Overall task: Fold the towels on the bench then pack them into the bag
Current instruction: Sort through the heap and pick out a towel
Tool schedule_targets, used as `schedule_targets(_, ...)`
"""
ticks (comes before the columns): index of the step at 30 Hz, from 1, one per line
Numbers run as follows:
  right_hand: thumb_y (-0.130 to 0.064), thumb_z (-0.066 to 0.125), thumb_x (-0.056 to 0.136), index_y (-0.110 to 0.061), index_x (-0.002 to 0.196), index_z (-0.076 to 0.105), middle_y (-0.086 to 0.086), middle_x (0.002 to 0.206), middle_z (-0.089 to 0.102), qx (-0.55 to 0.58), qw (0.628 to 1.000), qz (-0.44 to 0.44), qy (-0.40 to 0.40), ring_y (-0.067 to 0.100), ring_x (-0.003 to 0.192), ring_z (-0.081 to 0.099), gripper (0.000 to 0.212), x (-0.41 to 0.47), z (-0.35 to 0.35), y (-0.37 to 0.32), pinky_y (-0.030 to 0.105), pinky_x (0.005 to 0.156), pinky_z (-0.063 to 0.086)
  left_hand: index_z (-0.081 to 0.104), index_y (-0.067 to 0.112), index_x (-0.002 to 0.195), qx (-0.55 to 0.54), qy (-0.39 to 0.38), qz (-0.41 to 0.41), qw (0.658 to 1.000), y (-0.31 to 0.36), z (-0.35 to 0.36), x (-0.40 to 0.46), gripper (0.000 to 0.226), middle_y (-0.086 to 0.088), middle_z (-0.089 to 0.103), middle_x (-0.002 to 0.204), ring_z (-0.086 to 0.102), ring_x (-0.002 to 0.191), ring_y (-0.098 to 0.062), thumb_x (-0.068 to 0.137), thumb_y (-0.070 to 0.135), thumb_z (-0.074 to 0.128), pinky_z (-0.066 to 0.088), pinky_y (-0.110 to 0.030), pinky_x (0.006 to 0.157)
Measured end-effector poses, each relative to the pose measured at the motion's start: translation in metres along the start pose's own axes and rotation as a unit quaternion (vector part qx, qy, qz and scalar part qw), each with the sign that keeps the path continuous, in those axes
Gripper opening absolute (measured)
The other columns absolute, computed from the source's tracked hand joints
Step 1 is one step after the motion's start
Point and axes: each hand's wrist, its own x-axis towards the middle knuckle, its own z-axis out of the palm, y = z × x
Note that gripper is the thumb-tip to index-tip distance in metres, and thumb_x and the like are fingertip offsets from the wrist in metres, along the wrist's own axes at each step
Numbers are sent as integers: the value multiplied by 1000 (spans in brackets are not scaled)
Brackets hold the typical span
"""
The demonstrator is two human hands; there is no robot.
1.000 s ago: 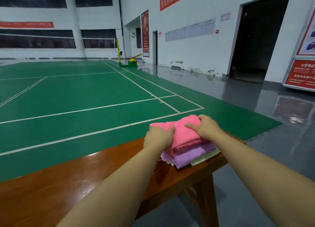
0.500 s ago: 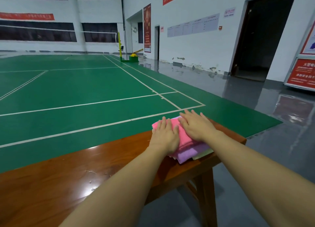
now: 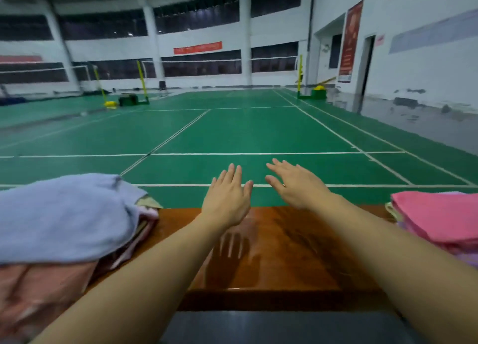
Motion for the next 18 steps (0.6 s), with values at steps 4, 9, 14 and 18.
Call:
schedule_targets(4, -52, 29, 107, -26, 159, 28, -3, 168, 19, 28, 996, -79, -11, 15, 154, 19, 59, 39, 27, -96, 40, 125, 16, 10, 13, 162, 9, 20, -56, 998, -88, -46, -33, 66, -8, 9, 170, 14, 155, -26, 108, 46, 28, 12, -41, 126)
schedule_targets(9, -53, 33, 106, -24, 154, 40, -1, 163, 35, 71, 987, -142, -23, 19, 148, 34, 56, 64, 44, -195, 37, 119, 29, 17, 9, 161, 62, 31, -99, 993, -173, -102, -78, 60, -10, 8, 169, 9, 156, -24, 110, 39, 30, 10, -38, 125)
schedule_targets(14, -53, 47, 102, -18, 89, 68, 6, 95, 70, 170, 977, -114, -52, 28, 90, 63, 43, 77, 67, -264, 34, 70, 44, 40, 8, 150, 80, 37, -156, 984, -239, -129, -109, 54, -16, 38, 157, 39, 141, -33, 107, 40, 41, 28, -39, 115)
schedule_targets(18, -58, 55, 97, -14, 69, 63, 5, 70, 63, 266, 960, -63, -53, 25, 71, 58, 52, 80, 83, -296, 34, 61, 41, 49, 16, 147, 118, 16, -119, 986, -255, -126, -116, 50, -13, 38, 158, 44, 137, -35, 104, 42, 47, 35, -43, 113)
